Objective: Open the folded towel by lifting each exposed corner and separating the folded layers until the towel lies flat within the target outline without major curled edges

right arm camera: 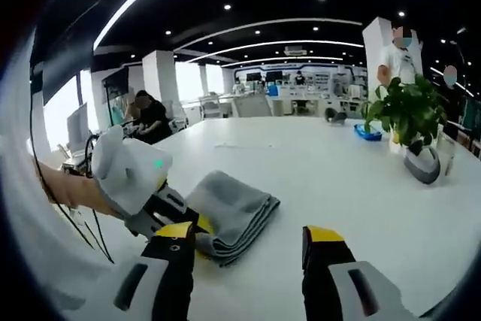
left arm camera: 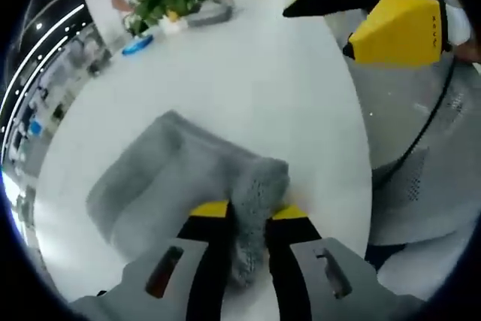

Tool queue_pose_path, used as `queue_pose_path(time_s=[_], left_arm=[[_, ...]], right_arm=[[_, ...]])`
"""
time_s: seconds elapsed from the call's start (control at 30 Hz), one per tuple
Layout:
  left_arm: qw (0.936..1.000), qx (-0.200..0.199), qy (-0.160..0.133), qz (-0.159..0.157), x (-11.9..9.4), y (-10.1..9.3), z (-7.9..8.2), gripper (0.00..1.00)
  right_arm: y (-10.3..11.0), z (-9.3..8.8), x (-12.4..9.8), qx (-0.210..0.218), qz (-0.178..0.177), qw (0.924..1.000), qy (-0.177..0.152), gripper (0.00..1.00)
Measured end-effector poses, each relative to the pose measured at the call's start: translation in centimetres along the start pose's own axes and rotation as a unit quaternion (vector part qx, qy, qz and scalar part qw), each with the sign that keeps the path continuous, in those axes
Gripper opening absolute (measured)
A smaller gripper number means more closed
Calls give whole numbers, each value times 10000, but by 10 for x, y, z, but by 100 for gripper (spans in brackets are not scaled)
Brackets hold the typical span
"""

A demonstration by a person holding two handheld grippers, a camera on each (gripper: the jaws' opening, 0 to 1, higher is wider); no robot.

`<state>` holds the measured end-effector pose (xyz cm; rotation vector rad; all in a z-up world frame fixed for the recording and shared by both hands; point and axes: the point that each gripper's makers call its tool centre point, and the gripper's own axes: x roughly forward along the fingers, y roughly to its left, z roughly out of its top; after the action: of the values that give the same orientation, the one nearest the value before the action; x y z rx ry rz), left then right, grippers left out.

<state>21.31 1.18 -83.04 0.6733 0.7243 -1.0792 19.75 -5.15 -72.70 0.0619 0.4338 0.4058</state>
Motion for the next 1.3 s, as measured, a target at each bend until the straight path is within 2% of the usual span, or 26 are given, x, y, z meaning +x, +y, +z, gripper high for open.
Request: queue_pose_path(time_s=[0.13,0.23,0.33,0.4,0.47,0.53,0.7,0.8,0.93,1.03,1.07,1.1,1.3], left_arm=[[9993,-236,-82,-266,3,-11,10,15],[9970,-613,-240,-409,4,-10,15,14],[9903,-1179,-505,-532,-1,-3,19,13],[9877,-1326,-609,-557,-3,-2,21,13],[9779,-1739,-985,-611,-13,5,29,12],[9736,-1889,-1131,-601,-18,9,32,12],[9692,-2009,-1328,-516,-29,16,37,12],[9632,-2160,-1537,-447,-39,23,40,12],[9455,-2650,-1838,-451,-50,33,43,12],[9412,-2728,-1944,-434,-54,38,41,12],[9378,-2839,-1944,-453,-53,38,41,12],[9369,-2869,-1947,-449,-53,39,40,12],[9413,-2754,-1911,-396,-51,35,41,12]], right_arm=[[-2,0,-1,20,-84,10000,3,55],[-6,-4,-4,55,-162,9998,54,55],[-12,-9,-10,104,-278,9995,97,55],[-13,-9,-11,138,-307,9994,91,55],[-20,-11,-15,319,-406,9986,70,55],[-23,-11,-14,380,-439,9983,70,55],[-22,-14,-9,324,-390,9986,171,54],[-19,-13,-4,276,-336,9988,215,53],[-12,-12,3,301,-192,9991,233,50],[-3,-13,9,209,12,9992,341,44],[-1,-13,11,203,48,9991,358,44],[1,-13,13,225,105,9990,369,42],[17,1,34,571,584,9963,250,29]])
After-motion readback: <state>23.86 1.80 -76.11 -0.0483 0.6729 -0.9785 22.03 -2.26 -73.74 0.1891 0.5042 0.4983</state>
